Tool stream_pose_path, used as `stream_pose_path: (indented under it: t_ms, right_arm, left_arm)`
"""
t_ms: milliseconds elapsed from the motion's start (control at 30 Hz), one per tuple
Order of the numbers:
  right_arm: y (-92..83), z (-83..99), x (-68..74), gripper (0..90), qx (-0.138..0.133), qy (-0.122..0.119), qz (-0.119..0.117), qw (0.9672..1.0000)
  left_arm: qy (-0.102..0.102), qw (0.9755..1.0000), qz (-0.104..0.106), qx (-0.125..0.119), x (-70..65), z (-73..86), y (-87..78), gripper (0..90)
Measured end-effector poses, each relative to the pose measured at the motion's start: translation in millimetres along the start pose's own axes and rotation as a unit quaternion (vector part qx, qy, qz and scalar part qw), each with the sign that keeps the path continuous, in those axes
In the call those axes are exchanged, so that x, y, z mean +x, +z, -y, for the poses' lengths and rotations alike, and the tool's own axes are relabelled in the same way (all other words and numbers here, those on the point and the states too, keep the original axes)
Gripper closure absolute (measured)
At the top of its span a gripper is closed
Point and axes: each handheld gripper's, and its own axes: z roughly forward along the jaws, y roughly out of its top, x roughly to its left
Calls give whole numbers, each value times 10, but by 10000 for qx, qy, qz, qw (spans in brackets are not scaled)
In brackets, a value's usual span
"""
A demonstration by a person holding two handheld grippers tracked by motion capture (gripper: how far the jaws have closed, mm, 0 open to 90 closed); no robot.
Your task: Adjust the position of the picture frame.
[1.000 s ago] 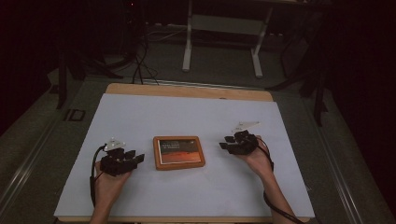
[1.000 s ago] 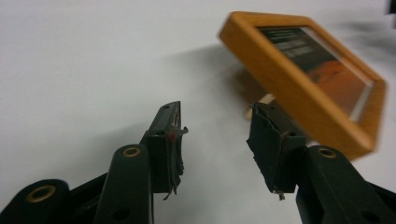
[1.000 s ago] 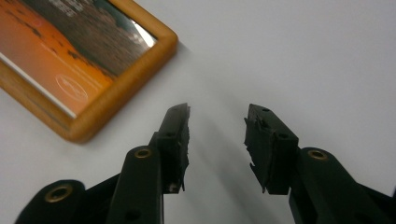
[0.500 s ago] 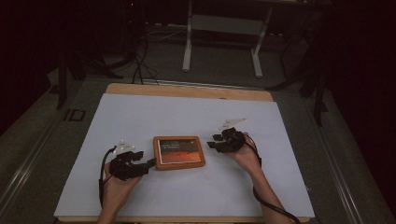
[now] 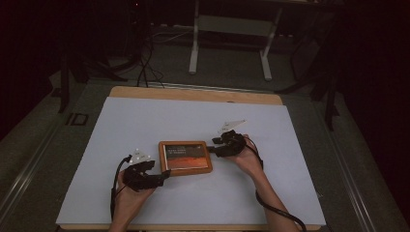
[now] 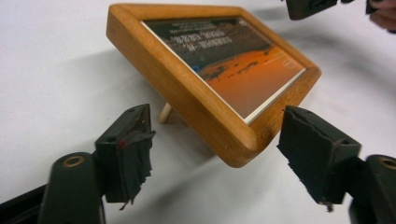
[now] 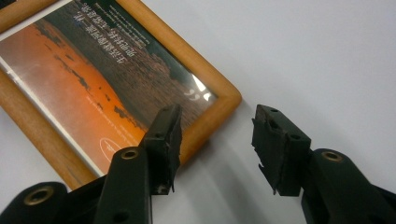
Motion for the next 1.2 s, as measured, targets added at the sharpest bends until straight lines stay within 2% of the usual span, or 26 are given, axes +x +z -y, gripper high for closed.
stream_pose_path:
  t_ms: [67,167,267,433,667,867,1200]
  right_arm:
    - [33,-16,12,507,29,-15,-25,10000]
    - [81,-37,28,501,63,-41,-61,10000]
    - [123,-60,39,496,91,-58,-87,9999]
    - [184,-106,48,488,76,-92,-191,9997]
    - [256,-142,58,484,121,-98,-218,9996]
    - [297,-164,35,479,155,-53,-264,9995]
    - [389,-221,34,466,184,-24,-446,9988]
  left_arm:
    - [5,10000,-27,15,-10,6,16,234]
    - [153,9996,-128,174,-37,14,69,226]
    - [197,9995,-131,200,-38,19,72,224]
    - [148,9996,-72,226,-24,27,81,224]
    - [295,9986,-153,407,-32,41,121,225]
    - [243,9987,-193,406,8,37,95,228]
    - [-34,9988,-361,325,164,19,61,246]
